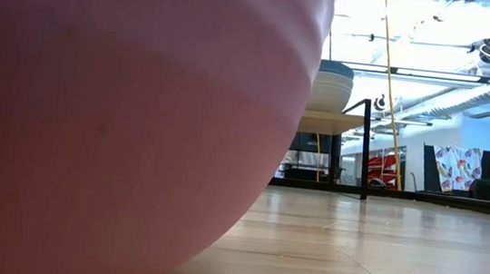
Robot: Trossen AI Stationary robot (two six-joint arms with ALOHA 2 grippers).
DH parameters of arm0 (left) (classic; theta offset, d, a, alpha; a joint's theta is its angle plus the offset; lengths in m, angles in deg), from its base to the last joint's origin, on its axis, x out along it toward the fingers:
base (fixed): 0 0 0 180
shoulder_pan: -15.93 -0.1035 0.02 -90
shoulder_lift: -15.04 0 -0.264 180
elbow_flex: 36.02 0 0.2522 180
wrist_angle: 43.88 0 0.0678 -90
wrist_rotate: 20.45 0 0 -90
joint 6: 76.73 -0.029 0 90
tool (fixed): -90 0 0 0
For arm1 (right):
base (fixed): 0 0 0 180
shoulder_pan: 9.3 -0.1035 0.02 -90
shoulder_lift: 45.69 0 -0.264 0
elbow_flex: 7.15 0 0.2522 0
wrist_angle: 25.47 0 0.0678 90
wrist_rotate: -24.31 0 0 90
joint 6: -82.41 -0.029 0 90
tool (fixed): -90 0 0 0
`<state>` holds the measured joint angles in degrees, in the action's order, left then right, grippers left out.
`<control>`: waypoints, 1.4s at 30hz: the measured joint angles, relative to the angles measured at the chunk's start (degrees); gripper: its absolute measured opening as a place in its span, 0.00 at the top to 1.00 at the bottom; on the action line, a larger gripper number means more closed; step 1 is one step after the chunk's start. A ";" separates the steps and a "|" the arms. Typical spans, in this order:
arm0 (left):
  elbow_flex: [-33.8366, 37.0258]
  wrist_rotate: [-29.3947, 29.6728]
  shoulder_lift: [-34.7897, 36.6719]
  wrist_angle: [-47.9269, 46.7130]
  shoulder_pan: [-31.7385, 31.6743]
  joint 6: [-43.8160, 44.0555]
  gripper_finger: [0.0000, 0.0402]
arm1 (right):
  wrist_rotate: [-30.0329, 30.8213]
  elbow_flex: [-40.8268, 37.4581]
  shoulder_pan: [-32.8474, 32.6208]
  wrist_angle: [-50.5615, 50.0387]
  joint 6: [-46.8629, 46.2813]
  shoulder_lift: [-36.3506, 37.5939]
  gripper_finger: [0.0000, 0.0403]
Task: Place and stack bowls onto a shelf
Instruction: Stack the blue bowl on top of the gray bowl on the shelf
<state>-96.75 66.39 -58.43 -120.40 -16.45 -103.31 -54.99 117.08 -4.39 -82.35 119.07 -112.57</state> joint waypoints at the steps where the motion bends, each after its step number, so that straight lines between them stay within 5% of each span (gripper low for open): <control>1: 0.47 0.06 0.00 0.08 0.00 0.08 0.70 | 0.01 0.00 0.00 0.00 0.00 0.00 0.78; 8: 2.09 5.75 0.00 3.57 0.00 -1.47 0.70 | 0.01 0.00 0.00 0.00 0.07 0.00 0.78; 35: 3.20 3.23 -2.26 12.01 -0.13 -1.41 0.70 | 0.02 0.00 0.00 0.00 0.32 0.00 0.78; 42: 3.28 3.70 -2.29 14.83 -0.15 5.78 0.89 | 0.00 0.00 0.00 0.02 0.44 0.00 0.78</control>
<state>-93.46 70.10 -60.72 -105.57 -16.60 -97.53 -54.99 117.08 -4.39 -82.33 119.52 -112.57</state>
